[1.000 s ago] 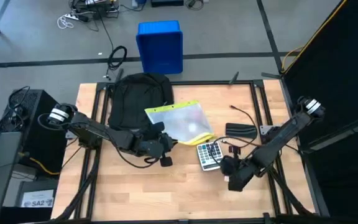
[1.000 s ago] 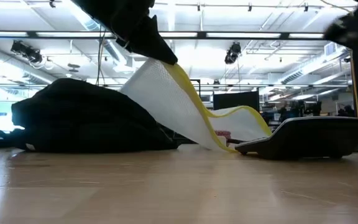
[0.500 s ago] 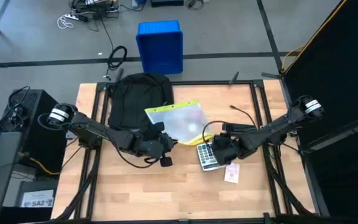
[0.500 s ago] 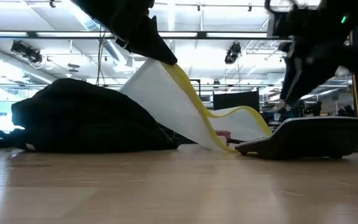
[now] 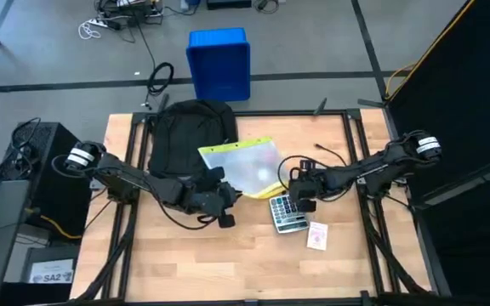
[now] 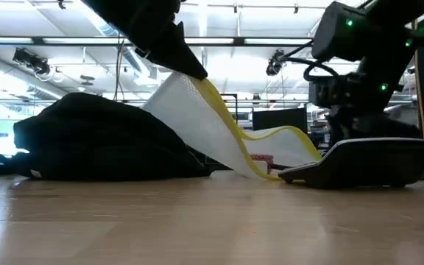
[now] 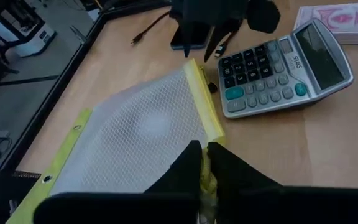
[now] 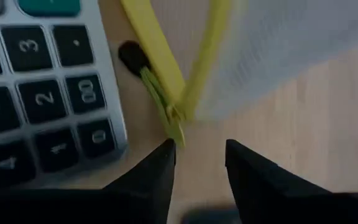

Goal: Unpack backpack
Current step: Close the zip lock bag

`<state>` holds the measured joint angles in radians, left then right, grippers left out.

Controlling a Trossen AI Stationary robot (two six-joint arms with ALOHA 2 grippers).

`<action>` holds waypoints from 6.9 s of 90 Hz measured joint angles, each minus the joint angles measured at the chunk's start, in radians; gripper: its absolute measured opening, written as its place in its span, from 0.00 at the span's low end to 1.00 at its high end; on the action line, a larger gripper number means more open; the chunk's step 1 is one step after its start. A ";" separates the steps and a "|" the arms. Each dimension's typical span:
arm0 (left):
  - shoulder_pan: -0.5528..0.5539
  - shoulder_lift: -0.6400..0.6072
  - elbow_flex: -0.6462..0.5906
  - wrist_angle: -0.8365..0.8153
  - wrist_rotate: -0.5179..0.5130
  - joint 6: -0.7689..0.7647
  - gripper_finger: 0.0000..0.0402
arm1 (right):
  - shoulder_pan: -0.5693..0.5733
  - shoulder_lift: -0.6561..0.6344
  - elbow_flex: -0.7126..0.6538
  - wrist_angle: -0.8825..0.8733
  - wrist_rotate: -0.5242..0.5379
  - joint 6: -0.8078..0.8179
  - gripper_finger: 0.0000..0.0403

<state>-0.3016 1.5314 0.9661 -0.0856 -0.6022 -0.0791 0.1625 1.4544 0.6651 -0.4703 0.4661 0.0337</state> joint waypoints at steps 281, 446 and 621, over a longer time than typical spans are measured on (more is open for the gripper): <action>-0.008 -0.199 0.000 0.112 -0.211 0.078 0.00 | 0.183 -0.289 0.132 0.075 0.066 0.090 0.04; -0.006 -0.198 0.001 0.117 -0.211 0.101 0.00 | 0.225 0.193 0.125 0.343 0.405 -0.053 0.44; -0.006 -0.198 0.002 0.119 -0.245 0.152 0.00 | 0.237 0.299 0.469 -0.139 0.256 -0.144 0.43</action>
<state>-0.3077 1.3334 0.9676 0.0338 -0.8467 0.0731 0.3993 1.7534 1.1339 -0.6092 0.7223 -0.1103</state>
